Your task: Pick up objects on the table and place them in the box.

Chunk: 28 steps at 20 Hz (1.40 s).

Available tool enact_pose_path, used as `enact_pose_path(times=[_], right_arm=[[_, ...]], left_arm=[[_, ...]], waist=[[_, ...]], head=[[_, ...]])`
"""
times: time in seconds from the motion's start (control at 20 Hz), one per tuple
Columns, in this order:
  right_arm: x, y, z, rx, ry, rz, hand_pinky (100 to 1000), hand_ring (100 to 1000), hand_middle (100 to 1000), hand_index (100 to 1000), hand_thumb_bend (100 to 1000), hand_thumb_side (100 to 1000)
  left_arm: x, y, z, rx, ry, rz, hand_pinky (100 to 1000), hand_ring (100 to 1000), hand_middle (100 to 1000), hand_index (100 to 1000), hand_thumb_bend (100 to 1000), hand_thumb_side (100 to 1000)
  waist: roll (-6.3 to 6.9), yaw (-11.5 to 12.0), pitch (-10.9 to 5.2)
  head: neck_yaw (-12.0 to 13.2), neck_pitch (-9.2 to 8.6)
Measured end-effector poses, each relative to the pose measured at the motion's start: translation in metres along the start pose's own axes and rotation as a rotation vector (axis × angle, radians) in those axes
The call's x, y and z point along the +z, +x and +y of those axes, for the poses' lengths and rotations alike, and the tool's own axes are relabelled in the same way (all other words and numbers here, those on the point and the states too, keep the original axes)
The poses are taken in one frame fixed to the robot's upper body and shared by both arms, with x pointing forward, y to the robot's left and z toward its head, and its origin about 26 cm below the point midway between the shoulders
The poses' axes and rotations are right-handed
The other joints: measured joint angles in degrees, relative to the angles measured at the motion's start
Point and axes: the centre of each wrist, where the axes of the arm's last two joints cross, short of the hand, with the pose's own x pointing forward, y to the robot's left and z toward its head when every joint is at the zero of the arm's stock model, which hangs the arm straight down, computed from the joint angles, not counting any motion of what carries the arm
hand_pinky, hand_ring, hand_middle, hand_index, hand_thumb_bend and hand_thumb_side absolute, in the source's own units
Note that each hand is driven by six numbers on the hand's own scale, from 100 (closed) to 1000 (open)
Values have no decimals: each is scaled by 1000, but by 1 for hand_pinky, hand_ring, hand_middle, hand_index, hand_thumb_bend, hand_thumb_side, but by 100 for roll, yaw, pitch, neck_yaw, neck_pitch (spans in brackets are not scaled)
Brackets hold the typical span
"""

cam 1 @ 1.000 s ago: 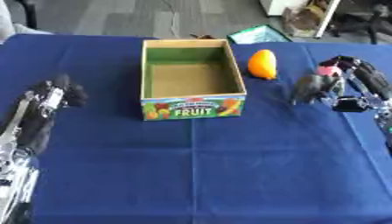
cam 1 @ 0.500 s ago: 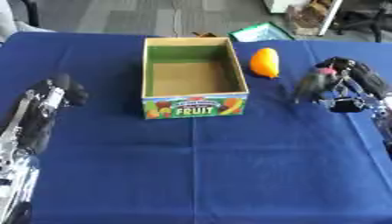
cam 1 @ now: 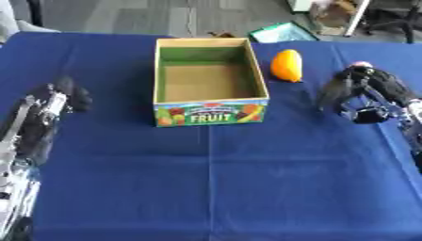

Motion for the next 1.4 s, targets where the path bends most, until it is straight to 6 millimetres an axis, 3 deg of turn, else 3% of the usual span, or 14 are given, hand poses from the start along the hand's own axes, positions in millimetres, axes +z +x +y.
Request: enact_pose_path(times=[0.55, 0.8, 1.05, 1.4], right_arm=[[0, 2, 5, 22, 50, -4, 613, 640, 551, 681, 389, 100], [1, 2, 6, 27, 53, -1, 548, 555, 476, 616, 290, 100], [2, 2, 7, 25, 32, -5, 429, 399, 302, 403, 192, 100], [0, 2, 4, 11, -2, -25, 408, 360, 246, 347, 159, 100]], left_arm=[[0, 0, -1, 1, -8, 1, 641, 624, 564, 589, 246, 607], [0, 0, -1, 1, -10, 0, 641, 624, 564, 589, 245, 608], [0, 0, -1, 1, -10, 0, 641, 624, 564, 589, 245, 607], [0, 0, -1, 1, -10, 0, 642, 624, 564, 589, 245, 606]], waist=[[0, 11, 16], [1, 9, 17], [1, 9, 17], [0, 8, 16]], head=[[-2, 0], [-2, 0], [-1, 0], [3, 0]])
